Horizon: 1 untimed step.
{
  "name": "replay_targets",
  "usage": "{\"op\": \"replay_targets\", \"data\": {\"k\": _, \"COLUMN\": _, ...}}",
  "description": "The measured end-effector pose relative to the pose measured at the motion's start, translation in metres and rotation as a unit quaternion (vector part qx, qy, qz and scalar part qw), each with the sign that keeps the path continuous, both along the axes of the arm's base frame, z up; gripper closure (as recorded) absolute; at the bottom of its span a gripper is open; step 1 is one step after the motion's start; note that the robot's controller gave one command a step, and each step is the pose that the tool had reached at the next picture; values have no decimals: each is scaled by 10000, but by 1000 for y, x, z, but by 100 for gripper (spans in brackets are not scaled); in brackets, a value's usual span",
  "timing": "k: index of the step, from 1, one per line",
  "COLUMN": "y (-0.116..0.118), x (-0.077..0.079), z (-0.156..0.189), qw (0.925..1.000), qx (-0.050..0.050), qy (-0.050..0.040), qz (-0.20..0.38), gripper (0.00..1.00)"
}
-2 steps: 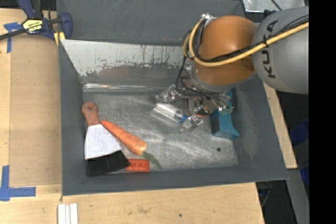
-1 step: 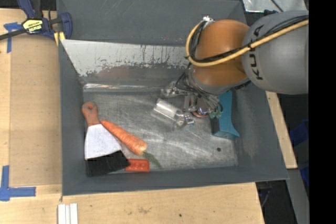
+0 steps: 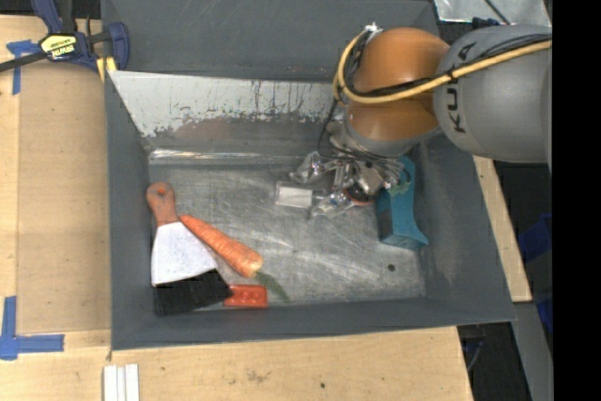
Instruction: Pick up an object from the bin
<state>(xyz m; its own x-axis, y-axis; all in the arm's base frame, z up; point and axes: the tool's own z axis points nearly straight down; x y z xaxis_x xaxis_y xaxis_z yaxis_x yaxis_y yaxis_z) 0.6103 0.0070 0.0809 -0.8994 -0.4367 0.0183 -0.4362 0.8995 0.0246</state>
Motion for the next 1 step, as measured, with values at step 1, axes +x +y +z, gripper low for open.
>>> {"op": "replay_targets", "data": {"k": 1, "y": 0, "x": 0, "z": 0, "qw": 10000, "qx": 1, "qy": 0, "qz": -6, "gripper": 100}}
